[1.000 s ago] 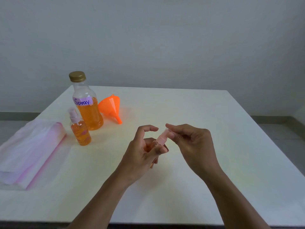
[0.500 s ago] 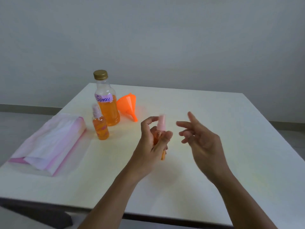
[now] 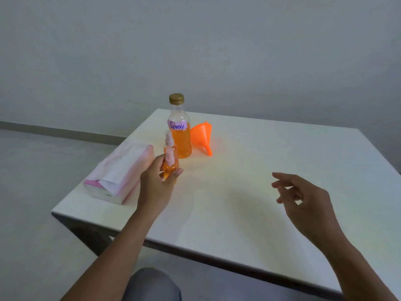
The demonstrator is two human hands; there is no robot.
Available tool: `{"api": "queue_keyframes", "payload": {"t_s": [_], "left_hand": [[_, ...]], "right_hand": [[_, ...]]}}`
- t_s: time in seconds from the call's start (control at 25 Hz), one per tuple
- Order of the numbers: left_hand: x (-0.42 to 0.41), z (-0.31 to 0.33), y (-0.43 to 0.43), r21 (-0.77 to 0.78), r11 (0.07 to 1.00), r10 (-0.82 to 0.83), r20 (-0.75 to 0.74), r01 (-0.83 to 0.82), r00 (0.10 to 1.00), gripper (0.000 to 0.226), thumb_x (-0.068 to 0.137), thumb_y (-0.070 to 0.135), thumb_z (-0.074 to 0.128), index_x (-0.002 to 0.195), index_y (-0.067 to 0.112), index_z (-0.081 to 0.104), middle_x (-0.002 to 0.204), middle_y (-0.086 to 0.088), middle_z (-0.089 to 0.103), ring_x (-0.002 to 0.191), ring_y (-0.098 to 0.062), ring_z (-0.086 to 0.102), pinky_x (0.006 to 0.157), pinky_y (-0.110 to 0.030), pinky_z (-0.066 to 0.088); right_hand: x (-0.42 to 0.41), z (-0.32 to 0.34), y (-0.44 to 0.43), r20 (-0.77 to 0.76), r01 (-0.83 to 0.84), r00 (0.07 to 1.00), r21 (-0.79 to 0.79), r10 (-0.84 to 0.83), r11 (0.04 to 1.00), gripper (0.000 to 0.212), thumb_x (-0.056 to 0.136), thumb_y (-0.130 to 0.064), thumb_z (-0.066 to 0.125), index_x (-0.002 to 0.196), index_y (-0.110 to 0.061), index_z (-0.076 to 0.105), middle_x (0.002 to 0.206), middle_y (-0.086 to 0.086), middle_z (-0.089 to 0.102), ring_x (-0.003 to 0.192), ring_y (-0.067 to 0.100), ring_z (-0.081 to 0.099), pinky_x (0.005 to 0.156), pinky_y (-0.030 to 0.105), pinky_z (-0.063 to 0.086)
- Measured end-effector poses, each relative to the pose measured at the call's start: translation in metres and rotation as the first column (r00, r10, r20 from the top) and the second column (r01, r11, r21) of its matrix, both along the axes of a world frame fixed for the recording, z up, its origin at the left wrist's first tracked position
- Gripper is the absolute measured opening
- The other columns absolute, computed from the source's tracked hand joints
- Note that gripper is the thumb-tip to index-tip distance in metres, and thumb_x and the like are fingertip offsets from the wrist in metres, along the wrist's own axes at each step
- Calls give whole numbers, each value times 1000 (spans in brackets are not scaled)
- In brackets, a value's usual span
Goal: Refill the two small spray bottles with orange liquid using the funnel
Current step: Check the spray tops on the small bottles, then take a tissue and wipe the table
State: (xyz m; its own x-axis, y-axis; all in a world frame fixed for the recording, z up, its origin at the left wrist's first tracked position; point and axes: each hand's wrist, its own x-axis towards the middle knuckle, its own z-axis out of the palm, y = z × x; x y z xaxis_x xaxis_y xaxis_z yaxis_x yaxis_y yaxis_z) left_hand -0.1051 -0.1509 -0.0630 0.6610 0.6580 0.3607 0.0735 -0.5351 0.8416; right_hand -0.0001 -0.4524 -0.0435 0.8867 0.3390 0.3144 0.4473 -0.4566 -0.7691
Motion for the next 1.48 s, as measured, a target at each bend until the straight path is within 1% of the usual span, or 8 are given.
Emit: {"api": "queue_keyframes", "payload": {"t_s": [0.32,0.48,0.64,0.8,0.92,1.12,1.32,1.48], "left_hand": [[3,-11,8,-64,996,52,-31,-54,998,33,82,30,77,107,19,60,103,3,70,95,-9,65,84,-42,59],[-13,-3,11,-28,999,32,-92,-35,995,69,76,53,75,133,27,47,130,6,61,114,-12,61,94,-34,55],[-59,25,24,262,946,185,38,-189,982,43,92,41,63,131,25,52,128,6,59,103,-7,59,79,-14,47],[-103,30,71,410,886,282,-111,-214,953,34,90,42,63,119,25,63,125,1,60,107,-15,58,82,-33,58],[-119,22,93,364,924,237,-312,-114,920,45,82,51,69,120,28,63,131,4,59,114,-14,57,96,-37,54],[-119,18,104,304,944,239,-360,-128,902,55,77,55,72,124,30,60,131,5,60,114,-18,57,102,-39,47],[-119,14,113,279,957,193,-401,-82,896,58,77,59,68,125,29,57,131,4,61,113,-20,58,103,-47,50],[-117,13,115,327,942,204,-364,-81,909,54,79,50,72,125,26,60,130,2,62,108,-16,57,102,-36,46]], "right_hand": [[-5,-14,15,-1,-109,994,-102,109,989,38,94,-1,65,110,-34,72,89,-18,75,76,7,70,66,9,51],[-22,-19,36,-16,-172,985,-109,171,979,41,92,-1,68,110,-38,72,87,-22,74,79,5,70,65,7,49],[-57,-21,82,-24,-335,942,-109,334,936,39,91,-2,70,107,-37,74,88,-28,73,78,7,70,66,9,51],[-84,-6,150,83,-469,873,-119,480,875,32,94,-9,69,115,-32,74,99,-22,73,78,2,68,72,9,54],[-92,8,211,214,-538,807,-118,550,835,29,93,-3,66,114,-21,76,104,-8,76,87,6,68,78,16,55],[-92,12,279,350,-545,712,-269,608,794,30,85,1,73,112,-10,77,115,9,74,111,27,65,91,37,56],[-81,3,300,502,-420,612,-449,611,789,20,84,-5,78,103,-13,79,105,7,74,94,29,65,74,44,57],[-75,3,309,517,-462,617,-373,594,804,16,86,-1,74,98,-10,78,97,8,75,88,30,64,73,46,56]]}}
